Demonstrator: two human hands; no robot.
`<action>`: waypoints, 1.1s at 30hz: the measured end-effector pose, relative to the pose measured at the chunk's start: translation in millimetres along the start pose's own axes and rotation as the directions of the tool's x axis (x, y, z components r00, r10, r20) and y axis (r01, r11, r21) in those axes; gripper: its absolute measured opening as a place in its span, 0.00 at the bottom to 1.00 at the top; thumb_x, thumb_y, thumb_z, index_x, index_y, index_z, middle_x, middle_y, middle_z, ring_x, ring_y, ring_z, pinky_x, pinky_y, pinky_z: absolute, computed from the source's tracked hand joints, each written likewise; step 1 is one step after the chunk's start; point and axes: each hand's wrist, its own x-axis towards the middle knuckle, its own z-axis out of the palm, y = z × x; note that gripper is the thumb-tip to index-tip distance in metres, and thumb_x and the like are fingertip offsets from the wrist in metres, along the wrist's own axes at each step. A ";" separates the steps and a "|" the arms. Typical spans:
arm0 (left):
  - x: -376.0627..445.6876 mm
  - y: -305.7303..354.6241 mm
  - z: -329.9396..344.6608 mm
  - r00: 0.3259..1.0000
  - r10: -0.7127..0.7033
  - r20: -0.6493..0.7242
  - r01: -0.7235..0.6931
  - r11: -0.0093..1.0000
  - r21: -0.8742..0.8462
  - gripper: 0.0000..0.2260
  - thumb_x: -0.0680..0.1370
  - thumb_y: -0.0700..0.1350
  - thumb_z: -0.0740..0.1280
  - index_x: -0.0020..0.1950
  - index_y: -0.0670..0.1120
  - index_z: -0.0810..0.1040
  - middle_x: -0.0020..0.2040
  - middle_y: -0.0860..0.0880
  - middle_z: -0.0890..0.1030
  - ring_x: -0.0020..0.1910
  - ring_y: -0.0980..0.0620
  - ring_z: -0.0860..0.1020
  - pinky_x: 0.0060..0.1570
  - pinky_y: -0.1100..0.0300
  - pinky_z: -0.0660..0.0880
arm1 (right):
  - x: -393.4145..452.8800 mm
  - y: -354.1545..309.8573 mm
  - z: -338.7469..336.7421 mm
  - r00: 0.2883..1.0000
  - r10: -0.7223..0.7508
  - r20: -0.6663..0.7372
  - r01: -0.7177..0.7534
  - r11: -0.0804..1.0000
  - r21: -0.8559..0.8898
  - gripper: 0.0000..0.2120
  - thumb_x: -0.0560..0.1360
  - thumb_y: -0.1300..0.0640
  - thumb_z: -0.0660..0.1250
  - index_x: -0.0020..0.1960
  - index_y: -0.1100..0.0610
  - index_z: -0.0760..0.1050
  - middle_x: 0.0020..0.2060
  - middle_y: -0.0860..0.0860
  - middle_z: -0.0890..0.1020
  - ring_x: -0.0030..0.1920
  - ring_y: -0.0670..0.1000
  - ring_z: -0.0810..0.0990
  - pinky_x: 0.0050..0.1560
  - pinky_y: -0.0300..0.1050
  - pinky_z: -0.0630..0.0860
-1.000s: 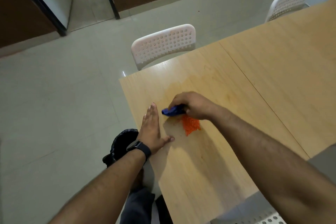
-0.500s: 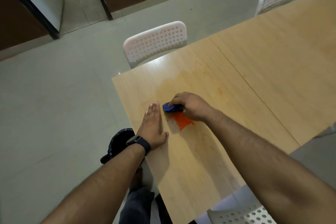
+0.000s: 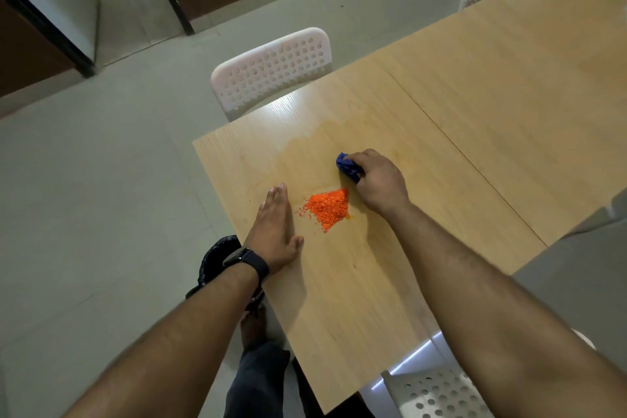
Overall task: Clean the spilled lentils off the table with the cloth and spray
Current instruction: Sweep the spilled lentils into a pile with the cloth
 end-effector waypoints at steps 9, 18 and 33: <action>-5.5 1.1 0.9 1.000 -0.007 -0.012 0.007 1.000 -0.013 0.48 0.79 0.49 0.73 0.85 0.44 0.40 0.86 0.46 0.46 0.84 0.49 0.44 0.80 0.56 0.42 | -43.6 -23.0 19.6 0.995 -0.081 0.061 0.067 0.976 0.208 0.26 0.73 0.69 0.62 0.66 0.52 0.81 0.59 0.50 0.82 0.60 0.53 0.78 0.58 0.46 0.74; -4.1 -1.7 5.2 1.000 -0.011 -0.017 0.011 1.000 -0.003 0.47 0.79 0.48 0.72 0.85 0.43 0.41 0.86 0.45 0.48 0.84 0.48 0.44 0.81 0.55 0.43 | -81.4 8.4 12.8 0.964 0.199 -0.174 -0.179 0.976 0.125 0.26 0.77 0.68 0.60 0.73 0.55 0.76 0.63 0.51 0.79 0.63 0.55 0.77 0.62 0.49 0.75; -12.9 -3.2 -5.7 1.000 0.003 -0.001 -0.003 0.994 -0.107 0.46 0.79 0.47 0.74 0.85 0.44 0.45 0.85 0.46 0.51 0.84 0.49 0.48 0.80 0.57 0.48 | -110.0 -54.8 57.8 0.879 0.421 -0.225 -0.290 0.845 0.449 0.17 0.80 0.66 0.62 0.65 0.57 0.81 0.52 0.52 0.80 0.53 0.53 0.78 0.49 0.38 0.65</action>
